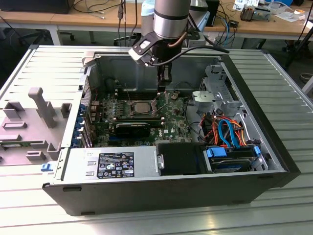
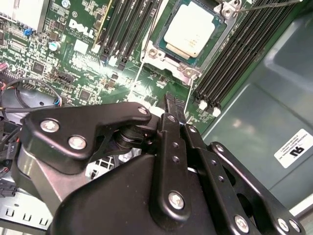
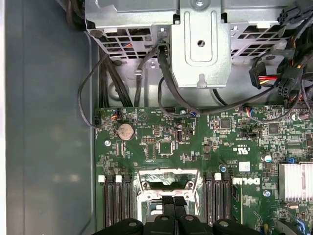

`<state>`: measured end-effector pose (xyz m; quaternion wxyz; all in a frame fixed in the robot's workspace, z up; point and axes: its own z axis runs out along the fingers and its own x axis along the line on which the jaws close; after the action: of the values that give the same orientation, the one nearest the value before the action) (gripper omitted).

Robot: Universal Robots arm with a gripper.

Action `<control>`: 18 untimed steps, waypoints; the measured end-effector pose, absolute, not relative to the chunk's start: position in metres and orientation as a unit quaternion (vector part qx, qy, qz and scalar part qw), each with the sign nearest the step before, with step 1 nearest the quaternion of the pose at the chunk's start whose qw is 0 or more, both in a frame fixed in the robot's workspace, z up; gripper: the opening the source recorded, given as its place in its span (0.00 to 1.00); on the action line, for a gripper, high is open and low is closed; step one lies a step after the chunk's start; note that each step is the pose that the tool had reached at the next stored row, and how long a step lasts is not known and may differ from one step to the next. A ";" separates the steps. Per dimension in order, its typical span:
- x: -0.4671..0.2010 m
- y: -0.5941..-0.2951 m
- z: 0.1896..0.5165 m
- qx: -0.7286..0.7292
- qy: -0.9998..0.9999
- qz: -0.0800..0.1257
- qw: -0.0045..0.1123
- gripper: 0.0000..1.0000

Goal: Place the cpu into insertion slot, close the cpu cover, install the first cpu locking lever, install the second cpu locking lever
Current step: 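Close the cpu cover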

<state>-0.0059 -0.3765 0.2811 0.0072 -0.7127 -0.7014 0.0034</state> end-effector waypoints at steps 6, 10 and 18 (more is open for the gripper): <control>0.001 -0.376 0.281 -0.713 -0.701 0.003 0.007 0.11; 0.005 -0.376 0.281 -0.713 -0.701 0.003 0.007 0.11; 0.013 -0.376 0.281 -0.713 -0.701 0.003 0.007 0.11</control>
<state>0.0127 -0.3765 0.2811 0.0072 -0.7128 -0.7014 0.0034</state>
